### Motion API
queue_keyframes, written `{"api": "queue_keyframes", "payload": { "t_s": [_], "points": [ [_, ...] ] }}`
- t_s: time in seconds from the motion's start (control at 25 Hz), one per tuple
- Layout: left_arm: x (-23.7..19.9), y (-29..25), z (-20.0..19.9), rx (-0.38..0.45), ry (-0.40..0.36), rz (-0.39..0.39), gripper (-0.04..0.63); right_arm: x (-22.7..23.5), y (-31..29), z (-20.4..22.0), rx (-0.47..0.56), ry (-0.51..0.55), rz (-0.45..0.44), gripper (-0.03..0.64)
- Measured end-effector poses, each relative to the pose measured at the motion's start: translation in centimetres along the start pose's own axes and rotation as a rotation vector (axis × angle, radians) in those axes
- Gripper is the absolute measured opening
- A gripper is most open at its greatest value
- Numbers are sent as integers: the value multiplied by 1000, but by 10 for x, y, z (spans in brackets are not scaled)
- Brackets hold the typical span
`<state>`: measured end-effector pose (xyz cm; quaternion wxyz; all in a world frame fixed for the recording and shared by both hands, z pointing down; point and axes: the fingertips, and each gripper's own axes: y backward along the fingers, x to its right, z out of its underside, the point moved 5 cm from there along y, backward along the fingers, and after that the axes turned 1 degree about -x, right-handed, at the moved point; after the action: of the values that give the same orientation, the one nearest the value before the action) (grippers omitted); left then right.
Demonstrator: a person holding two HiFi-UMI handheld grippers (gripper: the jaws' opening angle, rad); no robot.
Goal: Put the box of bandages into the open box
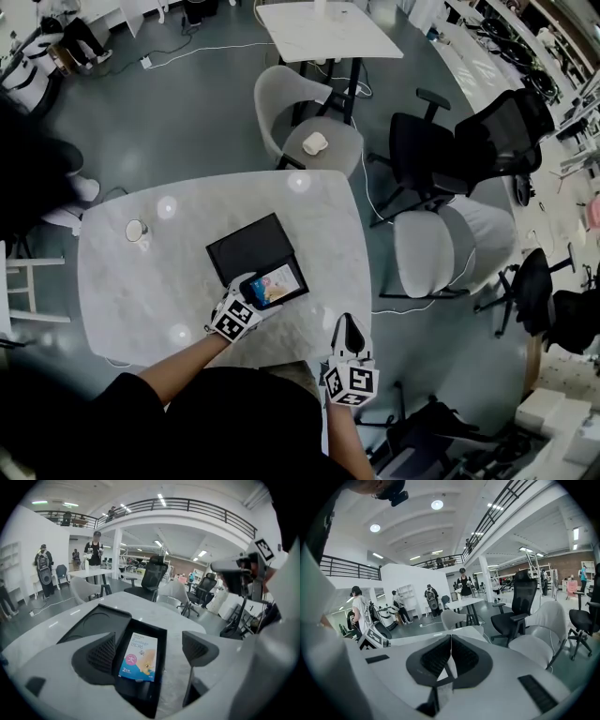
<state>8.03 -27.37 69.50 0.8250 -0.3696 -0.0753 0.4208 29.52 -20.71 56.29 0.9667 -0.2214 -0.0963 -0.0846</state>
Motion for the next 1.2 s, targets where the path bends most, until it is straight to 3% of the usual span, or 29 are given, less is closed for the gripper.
{"api": "queue_keyframes", "payload": {
  "t_s": [0.2,0.52,0.64,0.8,0.92,1.04,1.2],
  "points": [
    [19,69,-5,135,107,27,448,-41,18,1,7,39,-49,12],
    [43,200,-30,446,144,18,400,-109,53,-17,65,82,-112,12],
    [55,246,-34,543,108,-11,227,-137,70,-22,86,96,-136,13],
    [60,297,-19,641,121,-87,88,-172,91,-27,124,147,-162,12],
    [58,327,5,670,166,-155,46,-197,109,-31,152,178,-177,12],
    [58,346,25,649,144,-209,37,-212,124,-25,157,196,-166,12],
    [61,361,32,676,141,-210,29,-217,138,-11,156,203,-151,12]
  ]
}}
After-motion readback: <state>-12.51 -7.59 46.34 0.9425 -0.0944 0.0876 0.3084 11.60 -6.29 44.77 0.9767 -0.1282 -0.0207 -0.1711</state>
